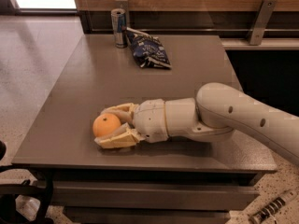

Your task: Move orange near blue chip bag

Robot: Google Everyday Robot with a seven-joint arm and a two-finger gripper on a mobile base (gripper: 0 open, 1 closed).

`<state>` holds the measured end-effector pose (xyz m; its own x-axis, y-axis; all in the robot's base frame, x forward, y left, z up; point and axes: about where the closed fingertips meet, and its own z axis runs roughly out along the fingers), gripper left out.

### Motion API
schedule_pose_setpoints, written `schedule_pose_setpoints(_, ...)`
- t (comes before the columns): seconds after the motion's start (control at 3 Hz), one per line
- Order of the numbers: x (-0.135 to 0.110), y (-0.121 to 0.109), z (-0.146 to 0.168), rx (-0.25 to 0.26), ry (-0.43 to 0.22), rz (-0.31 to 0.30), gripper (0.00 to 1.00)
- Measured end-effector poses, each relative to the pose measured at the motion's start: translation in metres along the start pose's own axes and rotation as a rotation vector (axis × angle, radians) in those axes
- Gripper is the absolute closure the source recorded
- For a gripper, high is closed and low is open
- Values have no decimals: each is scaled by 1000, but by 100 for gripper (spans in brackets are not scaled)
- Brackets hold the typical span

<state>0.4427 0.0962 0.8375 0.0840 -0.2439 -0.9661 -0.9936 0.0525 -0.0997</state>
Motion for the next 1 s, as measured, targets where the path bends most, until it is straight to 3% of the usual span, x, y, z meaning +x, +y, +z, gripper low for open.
schedule_pose_setpoints(0.33,-6,-22,-15,16,25,19,100)
schedule_pose_setpoints(1.0,-21,-110,-92,157,50,42,100)
